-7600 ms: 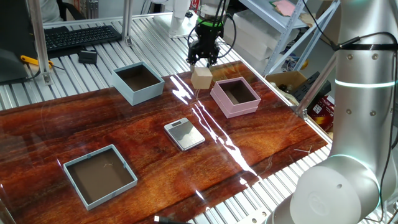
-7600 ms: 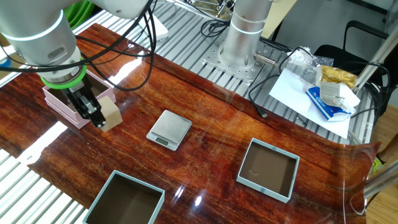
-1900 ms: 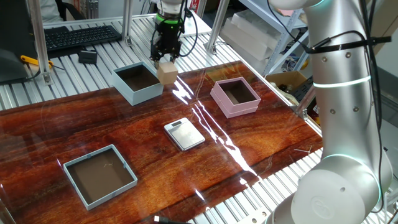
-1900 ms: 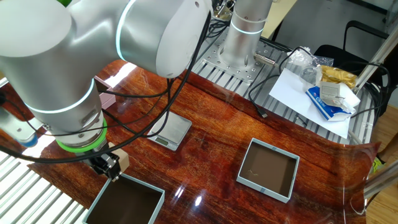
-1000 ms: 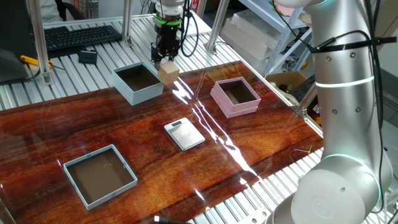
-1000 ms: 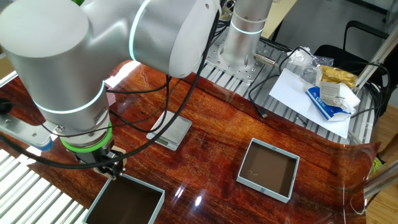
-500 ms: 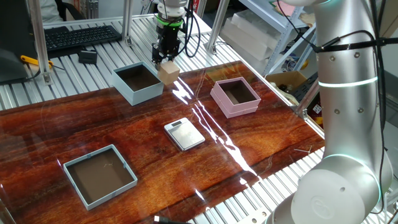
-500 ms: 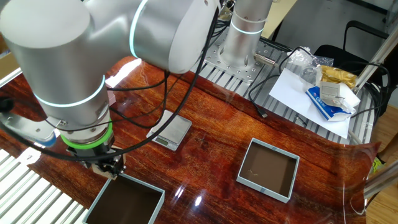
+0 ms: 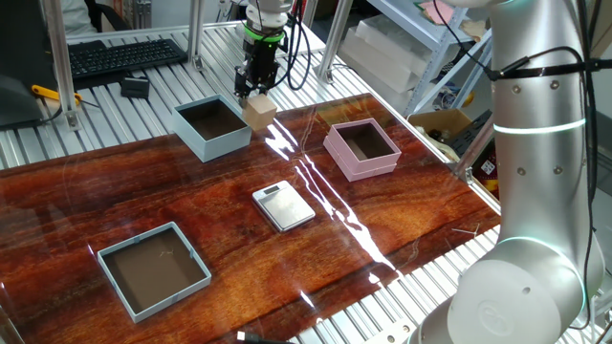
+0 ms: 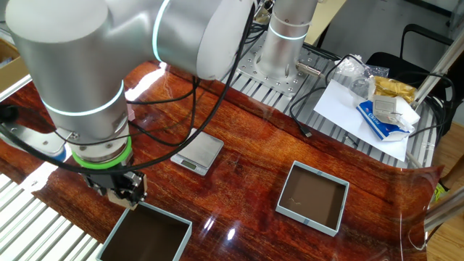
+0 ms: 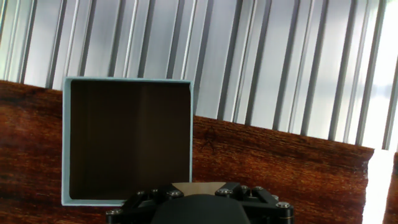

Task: Move an object from one box to another

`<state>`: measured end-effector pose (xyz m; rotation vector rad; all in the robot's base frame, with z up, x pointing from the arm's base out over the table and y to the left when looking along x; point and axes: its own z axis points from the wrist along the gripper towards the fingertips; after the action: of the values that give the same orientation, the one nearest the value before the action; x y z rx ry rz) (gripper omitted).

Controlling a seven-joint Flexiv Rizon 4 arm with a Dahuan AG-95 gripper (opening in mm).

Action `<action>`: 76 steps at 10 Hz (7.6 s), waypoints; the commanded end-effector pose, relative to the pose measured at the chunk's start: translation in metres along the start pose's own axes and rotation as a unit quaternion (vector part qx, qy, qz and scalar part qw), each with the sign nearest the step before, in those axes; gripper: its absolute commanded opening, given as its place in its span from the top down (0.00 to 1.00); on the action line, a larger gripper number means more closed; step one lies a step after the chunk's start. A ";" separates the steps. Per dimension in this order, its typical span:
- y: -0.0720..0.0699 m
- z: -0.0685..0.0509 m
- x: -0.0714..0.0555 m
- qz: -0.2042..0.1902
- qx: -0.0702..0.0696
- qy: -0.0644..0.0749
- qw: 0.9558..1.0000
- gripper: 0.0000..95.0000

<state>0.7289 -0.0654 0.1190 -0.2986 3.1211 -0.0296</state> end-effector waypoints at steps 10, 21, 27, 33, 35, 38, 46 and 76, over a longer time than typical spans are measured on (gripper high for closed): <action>0.013 0.003 -0.007 0.073 -0.007 0.021 0.997 1.00; 0.043 0.003 -0.040 0.113 0.003 0.043 0.993 1.00; 0.060 0.018 -0.054 0.125 0.002 0.043 0.991 1.00; 0.069 0.041 -0.070 0.090 0.023 0.051 0.994 1.00; 0.070 0.046 -0.072 0.089 0.024 0.054 0.994 1.00; 0.073 0.055 -0.075 0.093 0.025 0.058 0.994 1.00; 0.078 0.067 -0.068 0.102 0.025 0.063 0.993 1.00; 0.072 0.038 -0.044 0.184 0.025 0.056 0.981 0.20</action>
<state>0.7565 0.0123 0.0808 0.2910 3.2219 -0.1292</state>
